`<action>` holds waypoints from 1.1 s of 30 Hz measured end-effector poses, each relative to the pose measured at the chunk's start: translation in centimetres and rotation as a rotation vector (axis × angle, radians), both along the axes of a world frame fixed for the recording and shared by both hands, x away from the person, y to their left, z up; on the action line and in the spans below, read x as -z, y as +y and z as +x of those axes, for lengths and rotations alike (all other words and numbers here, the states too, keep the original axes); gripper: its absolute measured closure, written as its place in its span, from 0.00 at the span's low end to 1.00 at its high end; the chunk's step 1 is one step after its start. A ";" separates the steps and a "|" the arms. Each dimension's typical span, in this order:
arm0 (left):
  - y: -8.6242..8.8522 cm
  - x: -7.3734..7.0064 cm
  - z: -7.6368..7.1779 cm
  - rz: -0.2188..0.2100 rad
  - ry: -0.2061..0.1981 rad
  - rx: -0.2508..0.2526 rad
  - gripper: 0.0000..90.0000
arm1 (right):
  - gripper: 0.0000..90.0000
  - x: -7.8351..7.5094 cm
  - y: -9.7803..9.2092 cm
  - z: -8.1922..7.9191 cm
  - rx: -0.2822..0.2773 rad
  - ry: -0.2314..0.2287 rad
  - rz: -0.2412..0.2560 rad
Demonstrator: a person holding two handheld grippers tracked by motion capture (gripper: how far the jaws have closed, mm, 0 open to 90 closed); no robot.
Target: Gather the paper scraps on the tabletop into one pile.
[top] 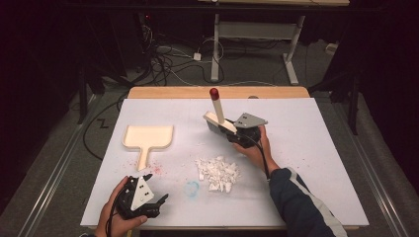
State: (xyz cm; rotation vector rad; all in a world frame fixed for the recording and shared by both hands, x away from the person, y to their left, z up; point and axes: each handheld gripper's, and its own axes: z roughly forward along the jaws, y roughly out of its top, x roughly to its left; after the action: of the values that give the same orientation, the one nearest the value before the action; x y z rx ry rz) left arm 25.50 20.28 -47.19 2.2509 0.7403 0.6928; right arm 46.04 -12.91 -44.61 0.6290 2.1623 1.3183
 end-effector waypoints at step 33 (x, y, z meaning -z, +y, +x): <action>-0.5 0.3 -0.2 0.032 0.020 0.027 0.22 | 0.75 -2.2 -3.8 -5.5 -0.411 0.062 -0.036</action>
State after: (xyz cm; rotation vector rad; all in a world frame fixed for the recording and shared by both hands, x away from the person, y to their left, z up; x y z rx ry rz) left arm 25.30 19.76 -47.52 2.2953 0.7113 0.6745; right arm 40.55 -16.73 -42.39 0.2169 2.4493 1.4724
